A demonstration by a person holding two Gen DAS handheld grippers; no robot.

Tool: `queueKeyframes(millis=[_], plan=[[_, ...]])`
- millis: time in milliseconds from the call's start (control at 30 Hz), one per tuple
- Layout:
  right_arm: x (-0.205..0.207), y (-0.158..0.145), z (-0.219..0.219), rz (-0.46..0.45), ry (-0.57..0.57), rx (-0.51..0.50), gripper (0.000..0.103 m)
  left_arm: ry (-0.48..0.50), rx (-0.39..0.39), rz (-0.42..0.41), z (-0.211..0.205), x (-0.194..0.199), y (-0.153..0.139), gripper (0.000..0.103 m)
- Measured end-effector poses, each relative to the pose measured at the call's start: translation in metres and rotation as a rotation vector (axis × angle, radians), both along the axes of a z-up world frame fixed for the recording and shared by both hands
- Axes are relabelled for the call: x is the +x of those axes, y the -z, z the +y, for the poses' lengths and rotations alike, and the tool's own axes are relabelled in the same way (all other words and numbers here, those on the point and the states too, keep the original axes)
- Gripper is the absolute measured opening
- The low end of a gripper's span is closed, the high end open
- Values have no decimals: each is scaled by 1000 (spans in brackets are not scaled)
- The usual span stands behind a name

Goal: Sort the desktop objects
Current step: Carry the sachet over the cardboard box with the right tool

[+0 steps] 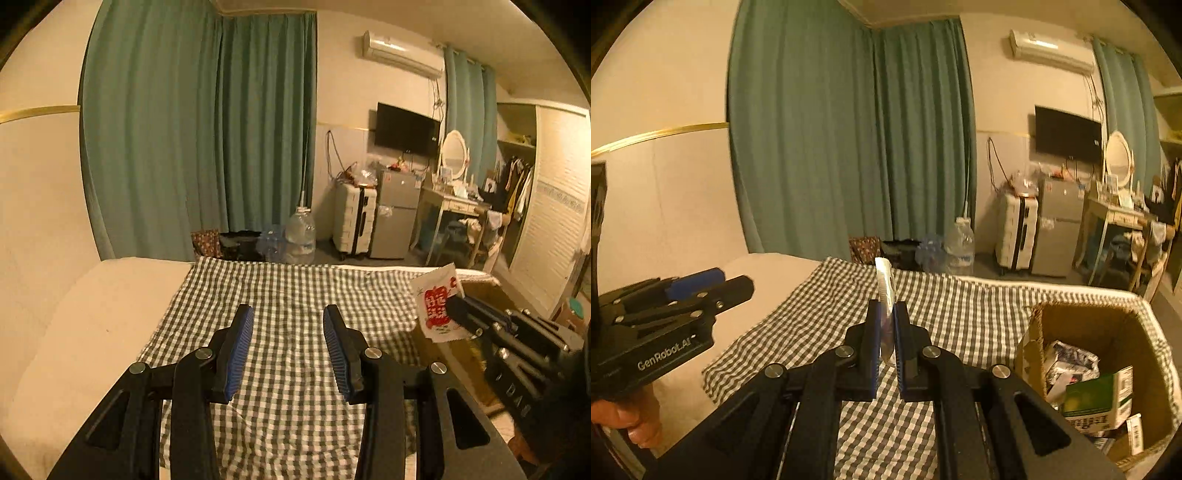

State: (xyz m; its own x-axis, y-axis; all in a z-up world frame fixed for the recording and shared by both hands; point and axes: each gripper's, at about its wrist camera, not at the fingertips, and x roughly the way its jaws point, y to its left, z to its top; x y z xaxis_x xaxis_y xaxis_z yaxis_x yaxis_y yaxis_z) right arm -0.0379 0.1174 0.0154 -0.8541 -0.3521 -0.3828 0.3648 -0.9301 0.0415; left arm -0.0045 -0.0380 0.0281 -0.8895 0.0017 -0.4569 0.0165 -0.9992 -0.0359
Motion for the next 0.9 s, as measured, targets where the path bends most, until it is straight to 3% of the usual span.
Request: queueKeyframes(millis=[300, 467, 900], plan=[[47, -20, 24, 63, 4, 30, 6, 18, -1, 53, 31, 28, -17, 41], [58, -34, 61, 87, 52, 1, 6, 52, 19, 64, 59, 29, -28, 41], [65, -57, 164, 119, 217, -47, 6, 191, -17, 94, 162, 24, -46, 41]])
